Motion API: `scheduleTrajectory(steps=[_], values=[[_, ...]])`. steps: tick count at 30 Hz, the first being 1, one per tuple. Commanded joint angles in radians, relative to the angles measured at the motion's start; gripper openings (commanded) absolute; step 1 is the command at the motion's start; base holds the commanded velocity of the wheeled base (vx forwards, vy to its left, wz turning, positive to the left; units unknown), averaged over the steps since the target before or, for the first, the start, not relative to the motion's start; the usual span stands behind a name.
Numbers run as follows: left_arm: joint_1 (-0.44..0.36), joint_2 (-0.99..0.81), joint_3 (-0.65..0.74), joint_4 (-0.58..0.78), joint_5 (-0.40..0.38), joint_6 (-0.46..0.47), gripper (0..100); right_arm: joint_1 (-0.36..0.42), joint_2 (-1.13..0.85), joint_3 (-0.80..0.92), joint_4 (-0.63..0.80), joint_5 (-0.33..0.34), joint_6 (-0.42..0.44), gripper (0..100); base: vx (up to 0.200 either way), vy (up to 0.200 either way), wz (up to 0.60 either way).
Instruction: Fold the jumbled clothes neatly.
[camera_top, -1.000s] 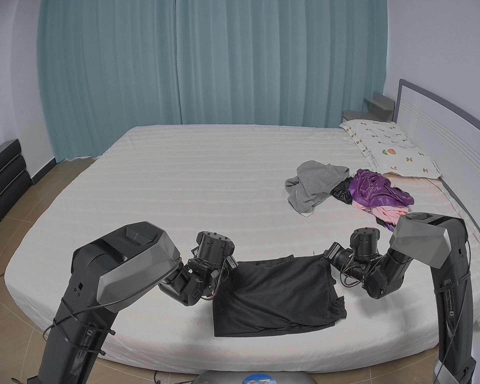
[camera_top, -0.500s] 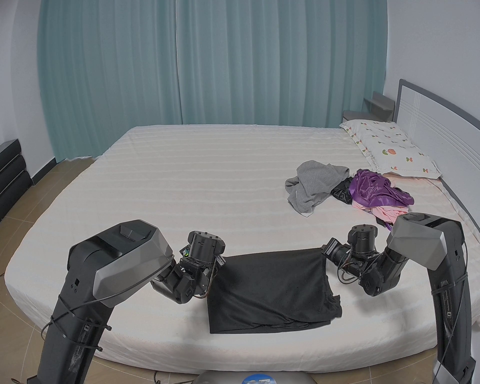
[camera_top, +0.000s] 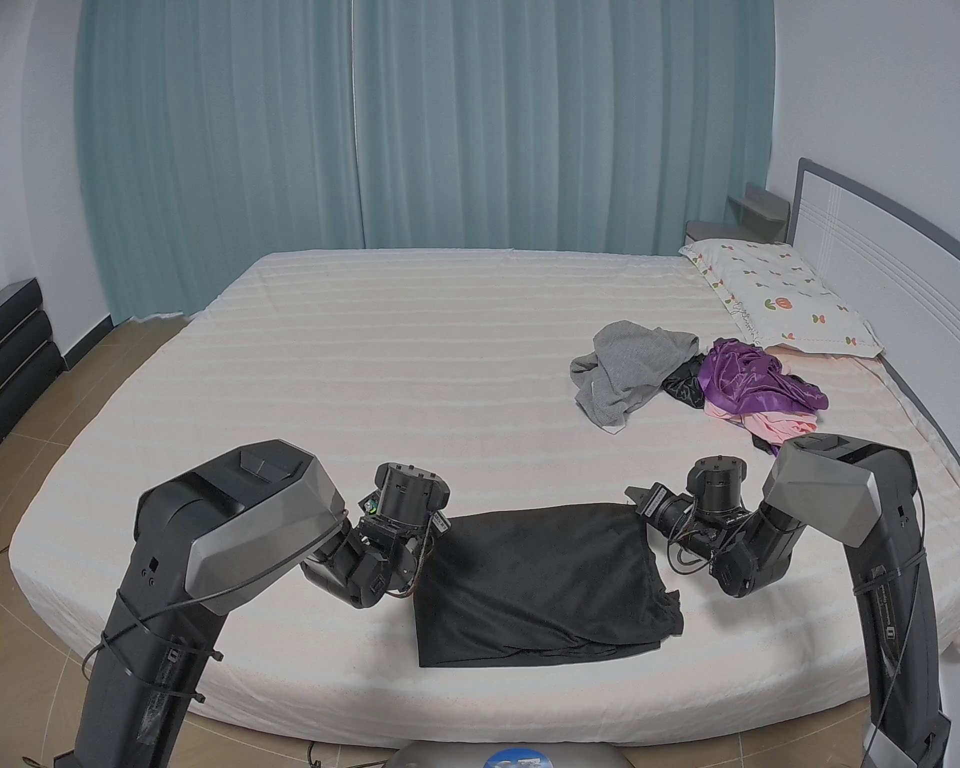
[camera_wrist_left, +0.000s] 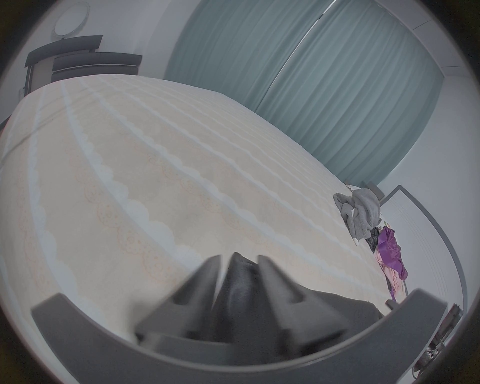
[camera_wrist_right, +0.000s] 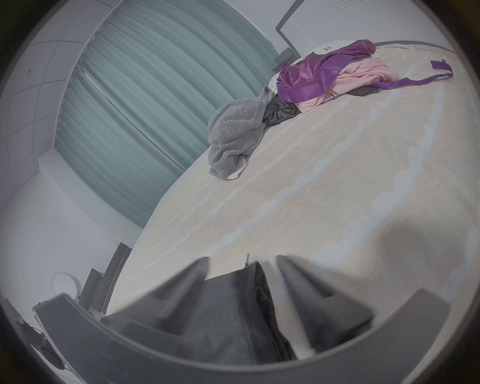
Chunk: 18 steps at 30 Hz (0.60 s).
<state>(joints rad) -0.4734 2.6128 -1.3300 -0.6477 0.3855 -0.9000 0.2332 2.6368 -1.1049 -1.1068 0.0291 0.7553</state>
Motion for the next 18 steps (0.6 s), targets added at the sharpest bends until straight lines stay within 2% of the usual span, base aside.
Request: scheduleTrajectory(steps=[1,7,9,13,15,18], values=[[-0.001,-0.003,0.006,-0.001,-0.001,0.0,100,-0.006,-0.018,0.025,-0.033,0.003,0.007,100,0.0,0.0,0.0],[0.007,-0.028,0.04,0.0,-0.007,-0.04,100,-0.012,-0.12,0.214,-0.117,0.028,0.024,100,0.0,0.0,0.0],[0.035,-0.072,0.095,0.002,-0.048,-0.05,100,-0.008,-0.182,0.387,-0.194,0.081,0.013,100,0.0,0.0,0.0],[0.078,-0.142,0.184,0.002,-0.132,-0.077,100,-0.008,-0.255,0.571,-0.265,0.144,-0.011,100,0.0,0.0,0.0],[0.108,-0.188,0.249,-0.003,-0.221,-0.092,100,-0.014,-0.288,0.729,-0.329,0.225,-0.057,100,0.0,0.0,0.0],[0.131,-0.191,0.255,-0.003,-0.249,-0.088,100,-0.017,-0.276,0.827,-0.412,0.295,-0.142,100,0.0,0.0,0.0]])
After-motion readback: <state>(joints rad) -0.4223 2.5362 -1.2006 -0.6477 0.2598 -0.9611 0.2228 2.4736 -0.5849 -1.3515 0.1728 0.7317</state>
